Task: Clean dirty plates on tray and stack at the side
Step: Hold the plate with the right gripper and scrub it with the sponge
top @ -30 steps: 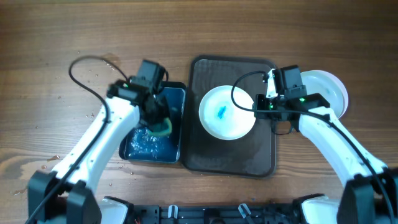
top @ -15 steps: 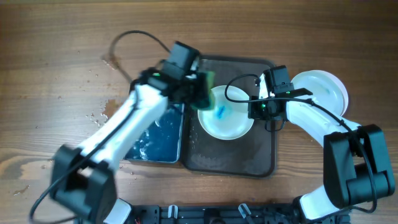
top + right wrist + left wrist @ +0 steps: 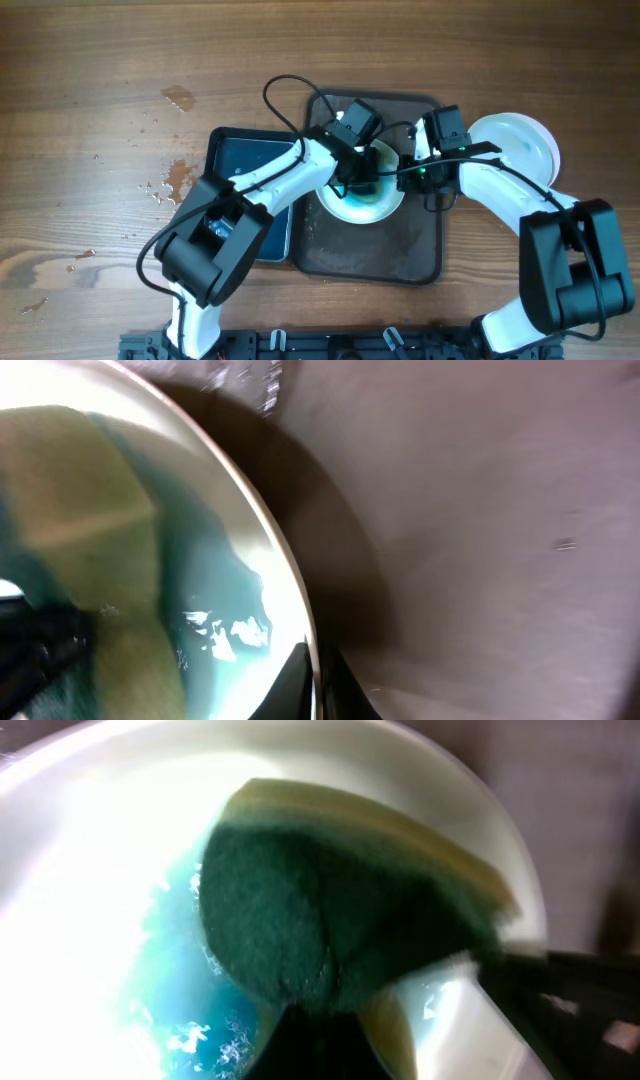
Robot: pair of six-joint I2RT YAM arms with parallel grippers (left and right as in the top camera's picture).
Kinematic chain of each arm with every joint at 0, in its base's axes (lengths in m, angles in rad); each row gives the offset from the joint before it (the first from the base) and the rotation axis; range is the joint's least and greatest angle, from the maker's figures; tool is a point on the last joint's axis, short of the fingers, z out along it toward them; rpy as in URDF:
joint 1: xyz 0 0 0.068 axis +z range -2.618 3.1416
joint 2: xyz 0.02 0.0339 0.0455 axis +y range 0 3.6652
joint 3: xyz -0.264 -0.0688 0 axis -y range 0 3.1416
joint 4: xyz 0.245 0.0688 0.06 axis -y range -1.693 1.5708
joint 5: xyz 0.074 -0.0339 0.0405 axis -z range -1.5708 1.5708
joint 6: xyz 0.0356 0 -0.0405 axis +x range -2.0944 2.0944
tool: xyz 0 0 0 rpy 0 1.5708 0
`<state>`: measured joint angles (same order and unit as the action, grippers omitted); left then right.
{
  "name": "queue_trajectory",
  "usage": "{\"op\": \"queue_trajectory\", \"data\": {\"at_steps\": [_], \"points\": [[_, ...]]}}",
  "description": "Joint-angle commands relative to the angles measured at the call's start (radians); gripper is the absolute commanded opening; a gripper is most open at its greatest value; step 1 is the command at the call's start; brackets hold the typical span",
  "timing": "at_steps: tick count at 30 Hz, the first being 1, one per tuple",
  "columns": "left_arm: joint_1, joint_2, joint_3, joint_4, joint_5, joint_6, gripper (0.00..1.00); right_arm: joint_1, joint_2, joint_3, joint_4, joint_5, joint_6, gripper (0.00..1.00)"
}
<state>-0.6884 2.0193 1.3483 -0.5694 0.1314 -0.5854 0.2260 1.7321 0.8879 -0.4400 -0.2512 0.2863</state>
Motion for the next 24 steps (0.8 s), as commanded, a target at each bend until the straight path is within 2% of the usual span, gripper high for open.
{"op": "queue_trajectory", "data": {"at_steps": [1, 7, 9, 10, 13, 15, 21, 24], "points": [[0.07, 0.029, -0.019, -0.138, -0.306, 0.036, 0.04, 0.0, 0.042, -0.011, -0.021, 0.041, 0.002, 0.04], [0.084, 0.013, -0.018, -0.212, -0.422, 0.058, 0.04, 0.0, 0.042, -0.011, -0.029, 0.041, 0.002, 0.04], [0.084, 0.013, -0.018, -0.196, -0.391, 0.045, 0.04, 0.0, 0.042, -0.011, -0.032, 0.041, 0.001, 0.04], [0.084, 0.014, -0.019, -0.167, -0.308, 0.046, 0.04, 0.0, 0.042, -0.011, -0.032, 0.041, 0.001, 0.04], [0.077, 0.037, -0.021, -0.007, 0.149, 0.046, 0.04, 0.0, 0.042, -0.011, -0.032, 0.041, 0.002, 0.04], [0.05, 0.06, -0.021, 0.089, 0.33, 0.046, 0.04, 0.0, 0.042, -0.011, -0.032, 0.041, 0.002, 0.04], [-0.085, 0.101, -0.021, 0.164, 0.362, 0.04, 0.04, 0.0, 0.042, -0.011, -0.045, 0.041, 0.001, 0.04], [-0.091, 0.101, -0.021, 0.14, 0.362, 0.04, 0.04, 0.0, 0.042, -0.011, -0.047, 0.041, 0.001, 0.04]]}}
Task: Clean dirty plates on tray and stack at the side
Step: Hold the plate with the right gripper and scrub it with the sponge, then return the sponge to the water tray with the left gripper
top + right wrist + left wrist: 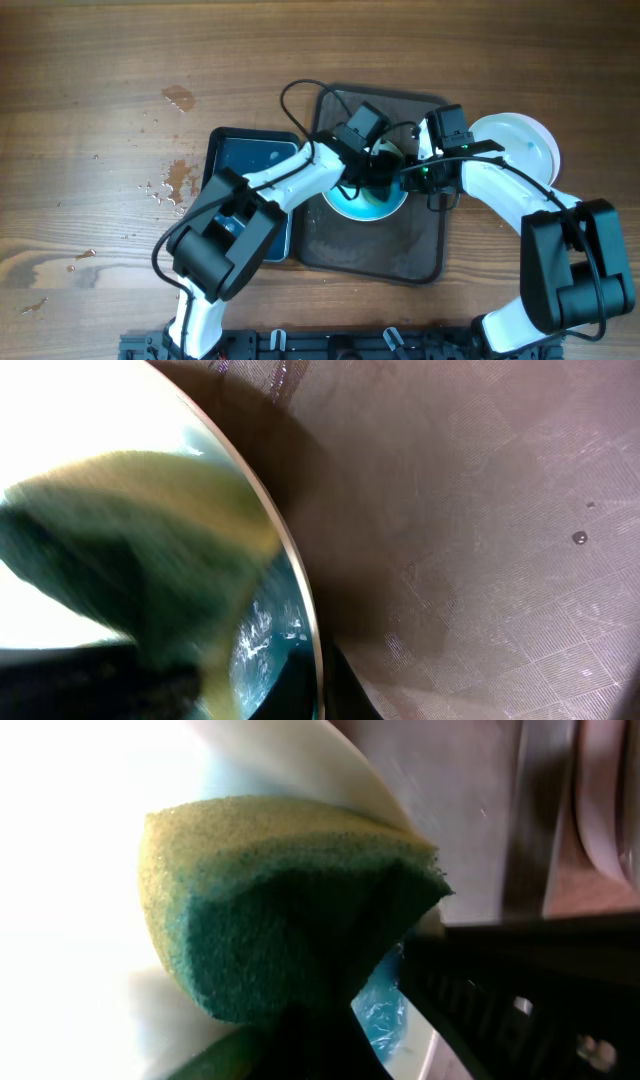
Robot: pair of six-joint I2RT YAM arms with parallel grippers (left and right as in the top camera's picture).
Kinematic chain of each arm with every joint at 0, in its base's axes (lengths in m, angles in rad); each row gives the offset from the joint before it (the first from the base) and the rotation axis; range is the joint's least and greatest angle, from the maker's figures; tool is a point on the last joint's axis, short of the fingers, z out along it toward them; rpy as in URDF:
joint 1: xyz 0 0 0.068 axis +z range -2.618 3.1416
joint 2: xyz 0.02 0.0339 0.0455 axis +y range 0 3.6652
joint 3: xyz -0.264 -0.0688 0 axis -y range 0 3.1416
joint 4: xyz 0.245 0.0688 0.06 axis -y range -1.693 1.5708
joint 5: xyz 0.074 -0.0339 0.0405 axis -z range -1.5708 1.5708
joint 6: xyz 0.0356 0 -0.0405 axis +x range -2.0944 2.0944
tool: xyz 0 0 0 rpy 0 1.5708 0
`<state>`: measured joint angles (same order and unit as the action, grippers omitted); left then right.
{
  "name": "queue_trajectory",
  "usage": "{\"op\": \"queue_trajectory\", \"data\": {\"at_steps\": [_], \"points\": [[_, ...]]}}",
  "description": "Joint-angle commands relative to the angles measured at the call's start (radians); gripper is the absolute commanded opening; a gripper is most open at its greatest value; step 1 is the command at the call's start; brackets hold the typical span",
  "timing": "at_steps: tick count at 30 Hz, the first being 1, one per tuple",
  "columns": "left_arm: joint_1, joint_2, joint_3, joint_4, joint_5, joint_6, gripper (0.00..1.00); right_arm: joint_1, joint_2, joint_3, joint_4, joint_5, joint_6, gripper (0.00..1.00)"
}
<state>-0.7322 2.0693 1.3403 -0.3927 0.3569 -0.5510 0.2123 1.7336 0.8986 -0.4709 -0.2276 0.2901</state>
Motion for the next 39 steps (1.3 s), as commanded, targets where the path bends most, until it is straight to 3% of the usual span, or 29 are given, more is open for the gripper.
{"op": "queue_trajectory", "data": {"at_steps": [1, 4, 12, 16, 22, 26, 29, 32, 35, 39], "points": [[-0.037, 0.051, -0.013, -0.055, 0.135, 0.008, 0.04, 0.014, 0.04, -0.022, -0.016, 0.017, -0.003, 0.04], [0.02, 0.043, -0.013, -0.162, 0.031, 0.008, 0.04, 0.014, 0.04, -0.022, -0.017, 0.017, -0.003, 0.04], [0.15, -0.023, -0.013, -0.425, -0.484, 0.018, 0.04, 0.014, 0.04, -0.022, -0.017, 0.017, -0.002, 0.04], [0.197, -0.024, -0.013, -0.475, -0.576, -0.008, 0.04, 0.014, 0.04, -0.022, -0.016, 0.017, -0.002, 0.04], [0.199, -0.107, -0.013, -0.477, -0.473, -0.018, 0.04, 0.014, 0.04, -0.022, -0.016, 0.017, -0.002, 0.04], [0.199, -0.243, -0.013, -0.464, -0.267, 0.036, 0.04, 0.014, 0.04, -0.022, -0.015, 0.017, -0.002, 0.04], [0.219, -0.358, -0.013, -0.523, -0.19, 0.05, 0.04, 0.014, 0.04, -0.022, -0.015, 0.017, -0.003, 0.04], [0.307, -0.482, -0.013, -0.643, -0.28, 0.05, 0.04, 0.014, 0.04, -0.022, -0.015, 0.017, -0.012, 0.04], [0.401, -0.5, -0.042, -0.722, -0.381, 0.042, 0.04, 0.014, 0.04, -0.022, 0.0, 0.018, -0.028, 0.04], [0.441, -0.489, -0.335, -0.456, -0.424, -0.011, 0.04, 0.014, 0.04, -0.022, 0.039, 0.051, -0.002, 0.04]]}}
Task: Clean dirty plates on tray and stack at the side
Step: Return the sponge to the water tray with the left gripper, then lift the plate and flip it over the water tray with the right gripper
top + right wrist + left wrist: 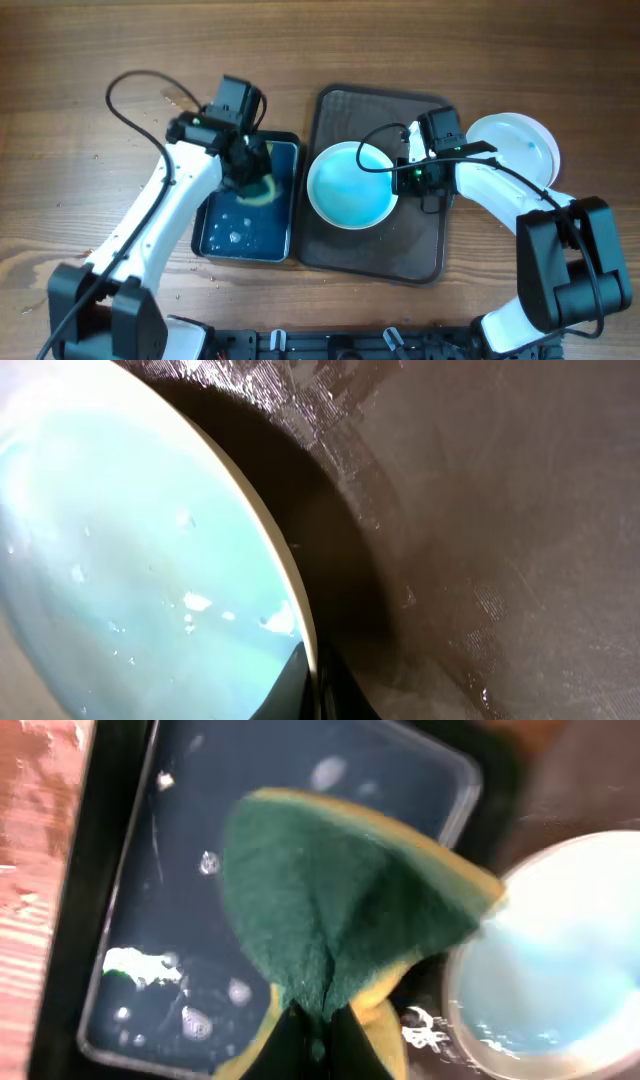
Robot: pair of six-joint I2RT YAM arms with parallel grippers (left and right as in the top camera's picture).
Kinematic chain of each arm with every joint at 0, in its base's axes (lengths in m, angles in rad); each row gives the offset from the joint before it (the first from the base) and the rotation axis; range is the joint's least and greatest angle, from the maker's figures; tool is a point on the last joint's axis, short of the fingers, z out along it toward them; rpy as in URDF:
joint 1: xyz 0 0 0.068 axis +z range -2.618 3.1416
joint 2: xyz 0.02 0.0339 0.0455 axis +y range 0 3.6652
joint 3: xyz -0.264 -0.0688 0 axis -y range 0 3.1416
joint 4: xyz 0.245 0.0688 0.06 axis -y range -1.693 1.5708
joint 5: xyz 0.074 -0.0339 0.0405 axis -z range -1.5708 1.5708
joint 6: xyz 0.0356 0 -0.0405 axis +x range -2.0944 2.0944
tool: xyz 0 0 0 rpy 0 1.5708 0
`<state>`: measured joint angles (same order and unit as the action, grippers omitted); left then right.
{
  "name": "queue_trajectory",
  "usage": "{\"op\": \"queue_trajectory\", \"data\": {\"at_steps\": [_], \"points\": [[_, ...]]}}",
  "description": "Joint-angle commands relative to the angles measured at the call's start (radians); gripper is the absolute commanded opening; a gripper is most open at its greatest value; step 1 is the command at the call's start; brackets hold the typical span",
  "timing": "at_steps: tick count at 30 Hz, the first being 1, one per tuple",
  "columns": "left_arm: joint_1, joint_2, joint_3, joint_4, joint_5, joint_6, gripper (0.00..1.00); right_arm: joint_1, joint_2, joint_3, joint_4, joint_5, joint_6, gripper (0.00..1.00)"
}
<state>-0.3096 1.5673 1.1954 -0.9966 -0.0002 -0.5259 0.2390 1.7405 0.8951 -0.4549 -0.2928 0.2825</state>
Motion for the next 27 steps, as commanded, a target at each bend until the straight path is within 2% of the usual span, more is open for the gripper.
{"op": "queue_trajectory", "data": {"at_steps": [1, 5, 7, 8, 11, 13, 15, 18, 20, 23, 27], "points": [[0.025, 0.02, -0.245, 0.211, -0.067, -0.042, 0.04, -0.013, 0.034, -0.018, 0.027, 0.113, 0.006, 0.04], [0.047, 0.005, -0.274, 0.225, 0.027, -0.058, 0.07, -0.013, -0.061, 0.035, -0.102, 0.107, 0.002, 0.04], [0.081, -0.059, -0.228, 0.152, 0.041, -0.056, 0.33, -0.003, -0.158, 0.121, -0.261, 0.15, -0.033, 0.04], [0.111, -0.106, -0.2, 0.107, 0.041, -0.054, 0.49, 0.007, -0.187, 0.169, -0.337, 0.193, -0.038, 0.04], [0.199, -0.224, -0.145, 0.02, 0.041, -0.054, 0.64, 0.069, -0.198, 0.325, -0.518, 0.249, -0.075, 0.04], [0.278, -0.319, -0.116, -0.027, 0.045, -0.022, 0.67, 0.156, -0.198, 0.398, -0.54, 0.258, -0.076, 0.04], [0.363, -0.429, -0.078, -0.088, 0.053, -0.005, 0.75, 0.254, -0.194, 0.432, -0.486, 0.279, -0.071, 0.04], [0.44, -0.571, -0.064, -0.113, 0.097, -0.006, 1.0, 0.419, -0.185, 0.431, -0.298, 0.311, -0.066, 0.04], [0.46, -0.642, -0.064, -0.13, 0.097, -0.006, 1.0, 0.502, -0.177, 0.431, -0.213, 0.386, -0.034, 0.04], [0.46, -0.745, -0.064, -0.168, 0.097, -0.005, 1.0, 0.66, -0.118, 0.431, -0.061, 0.689, -0.02, 0.04], [0.46, -0.776, -0.064, -0.19, 0.096, -0.005, 1.0, 0.735, -0.075, 0.431, 0.023, 1.017, -0.021, 0.04]]}}
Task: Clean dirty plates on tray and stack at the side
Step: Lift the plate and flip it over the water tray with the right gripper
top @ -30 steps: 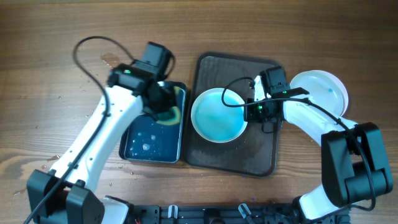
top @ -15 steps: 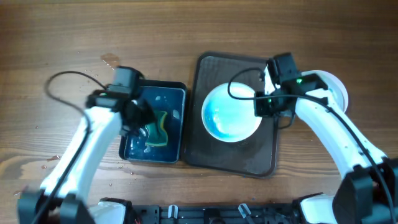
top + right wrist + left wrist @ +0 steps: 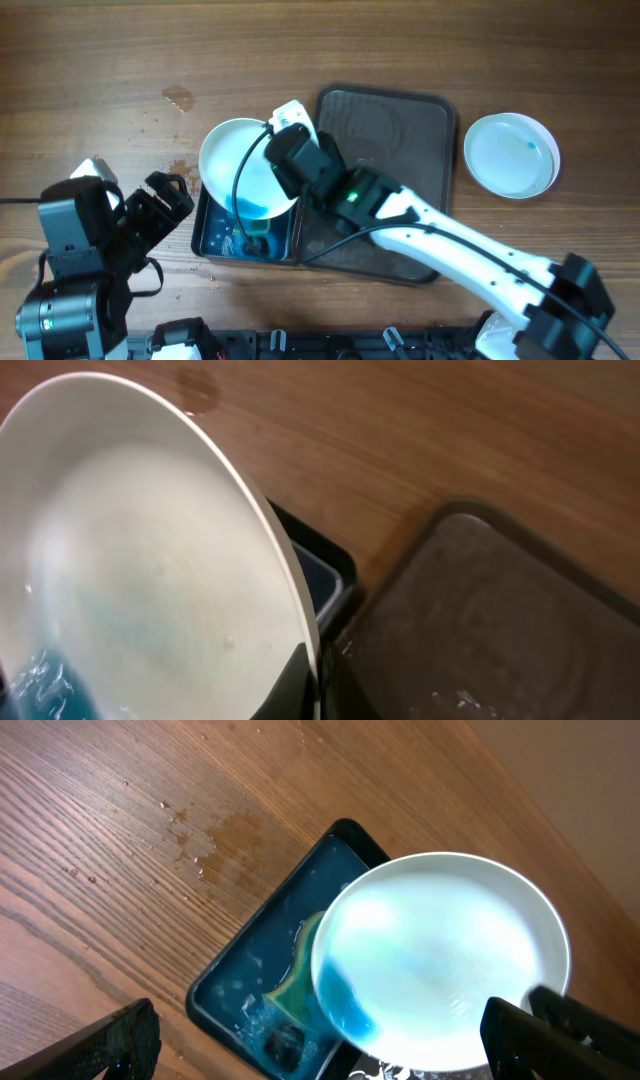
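A white plate (image 3: pixel 243 178) with blue soapy water pooled at its low edge hangs tilted over the blue water tub (image 3: pixel 215 238). My right gripper (image 3: pixel 287 178) is shut on the plate's rim (image 3: pixel 300 610). The yellow-green sponge (image 3: pixel 298 988) lies in the tub (image 3: pixel 245 992), partly hidden under the plate (image 3: pixel 445 960). My left gripper (image 3: pixel 163 200) stands open at the lower left, apart from the tub, with nothing between its fingers (image 3: pixel 125 1042). A clean white plate (image 3: pixel 511 153) sits on the table to the right of the brown tray (image 3: pixel 385 130).
The brown tray (image 3: pixel 490 620) holds only wet smears. Water drops and stains (image 3: pixel 178 97) mark the wood left of the tub. The right arm (image 3: pixel 440 235) stretches across the tray's front half.
The sponge left my left gripper and lies in the tub; that gripper is open and back at the lower left. My right gripper moved the plate from the tray to over the tub, tilted.
First my left gripper pressed the sponge into the plate on the tray while the right held its rim, and the same held shortly after. Then the sponge was over the tub. Now it lies there and the plate hangs tilted above it.
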Robot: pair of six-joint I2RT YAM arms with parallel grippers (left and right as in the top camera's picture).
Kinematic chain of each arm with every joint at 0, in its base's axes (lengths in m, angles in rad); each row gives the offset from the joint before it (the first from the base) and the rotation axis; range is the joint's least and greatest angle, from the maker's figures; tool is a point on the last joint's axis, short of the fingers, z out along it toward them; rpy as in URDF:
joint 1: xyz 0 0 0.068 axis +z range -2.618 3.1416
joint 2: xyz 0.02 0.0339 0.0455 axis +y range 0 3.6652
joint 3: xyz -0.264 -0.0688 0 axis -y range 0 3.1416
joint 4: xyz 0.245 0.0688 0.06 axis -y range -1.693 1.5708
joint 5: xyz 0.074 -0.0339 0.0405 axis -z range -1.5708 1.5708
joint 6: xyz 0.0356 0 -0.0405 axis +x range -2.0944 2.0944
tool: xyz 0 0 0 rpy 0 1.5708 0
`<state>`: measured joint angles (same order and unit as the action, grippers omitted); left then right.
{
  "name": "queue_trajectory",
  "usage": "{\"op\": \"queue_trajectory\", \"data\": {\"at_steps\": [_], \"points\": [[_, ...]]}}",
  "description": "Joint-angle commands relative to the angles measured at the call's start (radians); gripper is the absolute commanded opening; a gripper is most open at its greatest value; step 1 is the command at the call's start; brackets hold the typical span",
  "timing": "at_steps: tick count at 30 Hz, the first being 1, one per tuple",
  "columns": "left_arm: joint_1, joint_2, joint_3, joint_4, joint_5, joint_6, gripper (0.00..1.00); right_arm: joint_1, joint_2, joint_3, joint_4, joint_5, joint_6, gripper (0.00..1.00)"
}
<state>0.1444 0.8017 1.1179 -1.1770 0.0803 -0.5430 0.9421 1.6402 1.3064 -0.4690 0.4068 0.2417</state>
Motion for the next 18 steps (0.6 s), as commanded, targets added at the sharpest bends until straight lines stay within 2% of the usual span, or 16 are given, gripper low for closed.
{"op": "queue_trajectory", "data": {"at_steps": [1, 6, 11, 14, 18], "points": [[0.006, -0.01, 0.013, -0.011, 0.016, 0.012, 1.0, 0.05, 0.023, 0.02, 0.056, 0.396, 0.008, 0.04], [0.006, -0.01, 0.013, -0.011, 0.012, 0.012, 1.0, 0.154, 0.018, 0.02, 0.107, 0.647, -0.114, 0.04], [0.006, -0.01, 0.013, -0.011, 0.012, 0.012, 1.0, 0.252, 0.018, 0.02, 0.221, 0.87, -0.302, 0.04], [0.006, -0.01, 0.013, -0.011, 0.012, 0.012, 1.0, 0.282, 0.018, 0.02, 0.273, 0.916, -0.379, 0.04], [0.006, -0.01, 0.013, -0.011, 0.012, 0.012, 1.0, 0.285, 0.018, 0.02, 0.311, 0.922, -0.409, 0.04]]}}
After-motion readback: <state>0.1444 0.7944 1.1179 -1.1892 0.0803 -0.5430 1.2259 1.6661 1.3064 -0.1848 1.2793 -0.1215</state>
